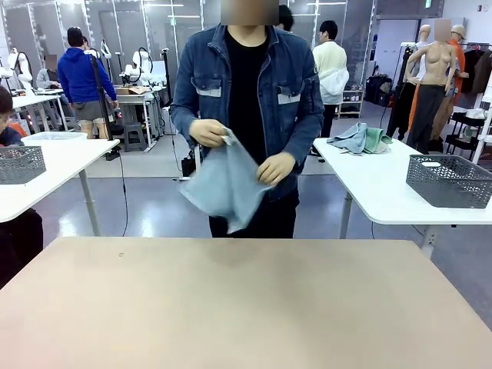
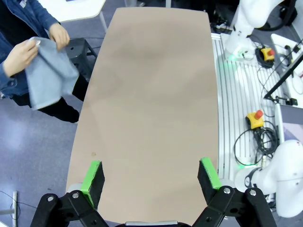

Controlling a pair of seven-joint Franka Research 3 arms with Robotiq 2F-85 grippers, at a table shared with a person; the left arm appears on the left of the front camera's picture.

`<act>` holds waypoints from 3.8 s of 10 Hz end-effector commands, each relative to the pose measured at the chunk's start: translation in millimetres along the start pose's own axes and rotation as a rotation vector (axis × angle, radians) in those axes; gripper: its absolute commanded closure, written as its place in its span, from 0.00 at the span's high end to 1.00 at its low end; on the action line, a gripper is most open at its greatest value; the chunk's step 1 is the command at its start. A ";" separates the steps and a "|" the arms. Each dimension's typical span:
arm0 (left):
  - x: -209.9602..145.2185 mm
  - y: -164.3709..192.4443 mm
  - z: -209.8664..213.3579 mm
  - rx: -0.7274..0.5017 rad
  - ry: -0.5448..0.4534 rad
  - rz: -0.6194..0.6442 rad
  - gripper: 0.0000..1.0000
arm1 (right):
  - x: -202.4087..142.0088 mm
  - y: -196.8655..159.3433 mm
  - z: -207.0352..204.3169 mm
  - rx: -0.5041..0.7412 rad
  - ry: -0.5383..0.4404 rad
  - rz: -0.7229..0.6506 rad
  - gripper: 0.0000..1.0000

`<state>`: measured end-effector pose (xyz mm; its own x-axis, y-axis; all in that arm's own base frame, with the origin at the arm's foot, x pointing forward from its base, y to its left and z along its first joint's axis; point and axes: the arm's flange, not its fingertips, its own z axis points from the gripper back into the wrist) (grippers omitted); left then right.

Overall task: Fold the towels and place them in the basket.
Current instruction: When a person lays out a Towel with hook on the table, fold it in half twice.

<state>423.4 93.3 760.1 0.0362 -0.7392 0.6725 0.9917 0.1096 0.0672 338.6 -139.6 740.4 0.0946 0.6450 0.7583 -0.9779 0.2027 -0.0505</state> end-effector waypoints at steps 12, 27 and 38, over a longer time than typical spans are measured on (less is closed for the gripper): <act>1.2 -2.0 -0.7 0.004 0.001 -0.003 1.00 | 0.0 1.2 0.4 -0.001 -0.003 0.001 1.00; 102.5 -42.7 -133.2 -0.061 0.320 -0.106 1.00 | 94.6 36.8 -125.3 0.064 0.292 0.037 1.00; 17.7 -87.2 -342.8 -0.034 0.706 -0.111 1.00 | 31.4 69.2 -385.2 0.010 0.738 -0.033 1.00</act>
<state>384.9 -157.9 516.3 -0.0287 -0.9990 0.0349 0.9994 -0.0279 0.0226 345.0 177.5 508.5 0.1894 0.9737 0.1268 -0.9815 0.1915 -0.0042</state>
